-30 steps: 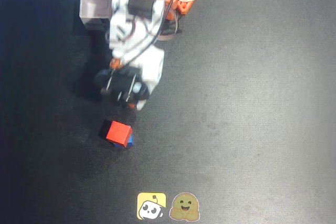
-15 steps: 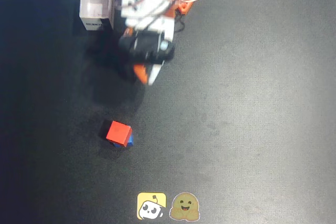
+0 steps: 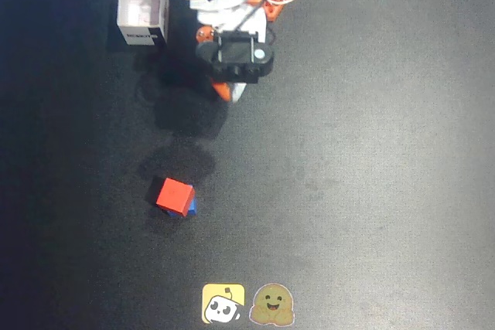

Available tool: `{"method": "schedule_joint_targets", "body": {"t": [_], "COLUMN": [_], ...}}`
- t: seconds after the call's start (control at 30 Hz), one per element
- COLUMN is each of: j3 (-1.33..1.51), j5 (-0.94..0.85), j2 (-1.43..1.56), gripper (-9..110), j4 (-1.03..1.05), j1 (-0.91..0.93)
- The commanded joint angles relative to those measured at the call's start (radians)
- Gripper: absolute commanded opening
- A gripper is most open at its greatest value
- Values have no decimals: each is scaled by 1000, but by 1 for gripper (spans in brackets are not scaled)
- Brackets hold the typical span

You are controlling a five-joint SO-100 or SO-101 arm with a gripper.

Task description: Put the red cube on top of the blue cube.

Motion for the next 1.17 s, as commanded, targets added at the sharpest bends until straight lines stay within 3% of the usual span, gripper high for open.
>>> {"method": "schedule_joint_targets", "body": {"t": [0.0, 0.17, 1.13], "j3": [-5, -5, -5], "j5": [11, -114, -114], "j2": [11, 11, 12], "gripper": [0, 0, 0], "j4": [66, 78, 80], "j1": [2, -3, -40]}}
